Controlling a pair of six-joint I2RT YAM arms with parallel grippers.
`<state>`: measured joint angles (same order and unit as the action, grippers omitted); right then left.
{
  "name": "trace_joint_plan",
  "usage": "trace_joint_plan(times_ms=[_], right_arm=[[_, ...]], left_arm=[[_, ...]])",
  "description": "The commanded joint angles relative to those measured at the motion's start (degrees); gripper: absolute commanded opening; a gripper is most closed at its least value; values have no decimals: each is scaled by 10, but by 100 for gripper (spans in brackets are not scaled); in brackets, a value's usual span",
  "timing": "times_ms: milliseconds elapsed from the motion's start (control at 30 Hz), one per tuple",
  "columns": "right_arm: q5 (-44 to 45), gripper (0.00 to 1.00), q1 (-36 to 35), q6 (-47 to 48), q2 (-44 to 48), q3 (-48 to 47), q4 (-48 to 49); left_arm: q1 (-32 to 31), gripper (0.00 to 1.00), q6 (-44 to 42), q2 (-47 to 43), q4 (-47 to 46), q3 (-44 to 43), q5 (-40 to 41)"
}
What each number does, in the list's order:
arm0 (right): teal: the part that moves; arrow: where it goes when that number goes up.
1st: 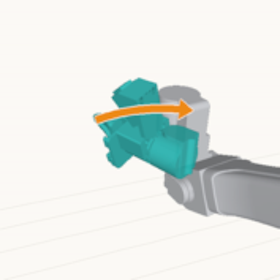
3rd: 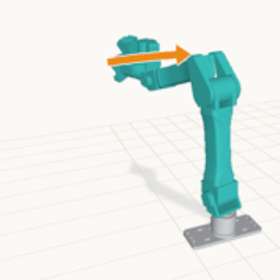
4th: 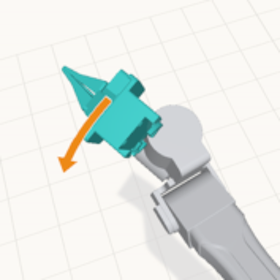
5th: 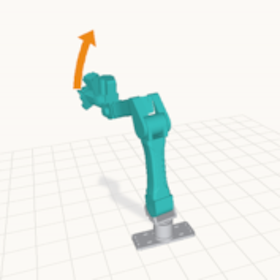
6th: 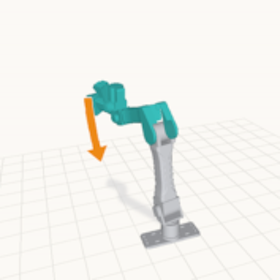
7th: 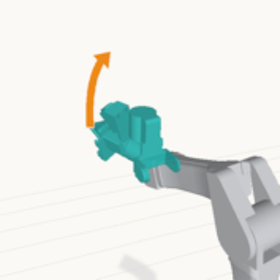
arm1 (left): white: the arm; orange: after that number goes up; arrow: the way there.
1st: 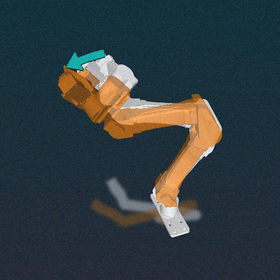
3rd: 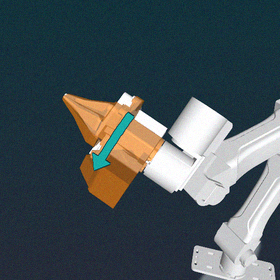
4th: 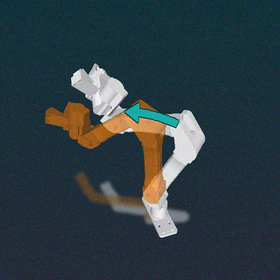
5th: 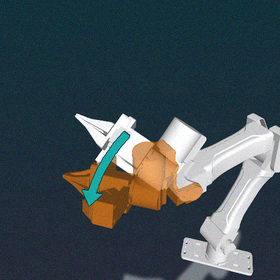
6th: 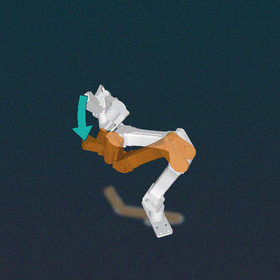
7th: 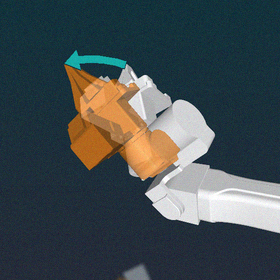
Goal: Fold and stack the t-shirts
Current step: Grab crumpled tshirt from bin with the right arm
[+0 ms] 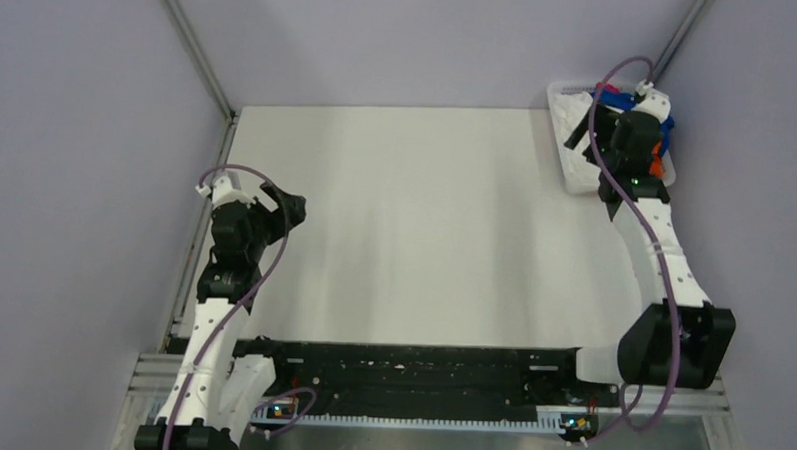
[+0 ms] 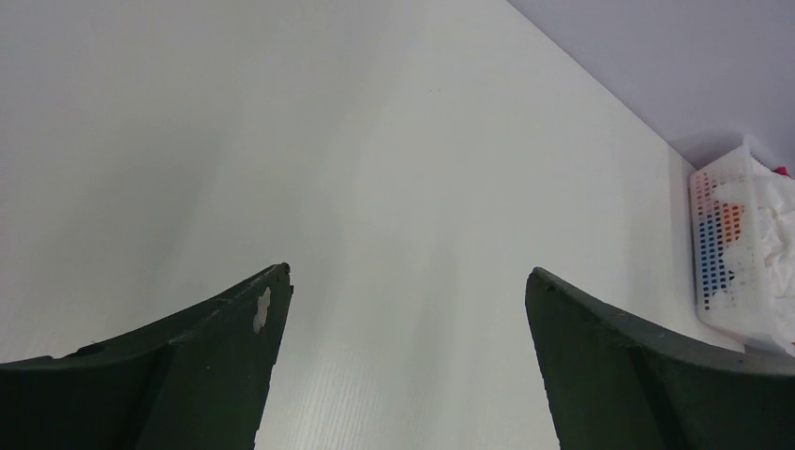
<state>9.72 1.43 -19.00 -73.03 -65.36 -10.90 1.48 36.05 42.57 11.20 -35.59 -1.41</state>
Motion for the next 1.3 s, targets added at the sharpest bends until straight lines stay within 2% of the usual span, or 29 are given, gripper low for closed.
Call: trace_joint_plan(times_ms=[0, 133, 300, 400, 433, 533, 633, 667, 900, 1100, 1267], right_arm=[[17, 97, 42, 47, -118, -100, 24], [15, 93, 52, 71, -229, -190, 24], [86, 86, 53, 94, -334, -265, 19], [95, 77, 55, 104, -384, -307, 14], [96, 66, 56, 104, -400, -323, 8], [113, 42, 56, 108, -438, -373, -17], [124, 7, 58, 109, -448, -400, -34], [127, 0, 59, 107, -445, -403, -38], [52, 0, 57, 101, -329, -393, -37], [-140, 0, 48, 66, -198, -385, 6], [-243, 0, -7, 59, -140, -404, 24]], left_arm=[[1, 99, -4, 11, -24, -28, 33], [1, 99, -5, 16, -23, -29, 44], [1, 99, -7, 25, -17, -29, 78], [1, 99, -9, 27, -12, -31, 87], [1, 99, -11, 27, -11, -32, 85], [2, 99, -14, 22, -7, -31, 83], [2, 99, -20, 11, 7, -31, 110], [2, 99, -21, 6, 12, -30, 120], [1, 99, -18, -26, 0, -19, 95], [1, 99, -18, -33, -1, -16, 63], [2, 99, -22, -37, 1, -18, 43]])
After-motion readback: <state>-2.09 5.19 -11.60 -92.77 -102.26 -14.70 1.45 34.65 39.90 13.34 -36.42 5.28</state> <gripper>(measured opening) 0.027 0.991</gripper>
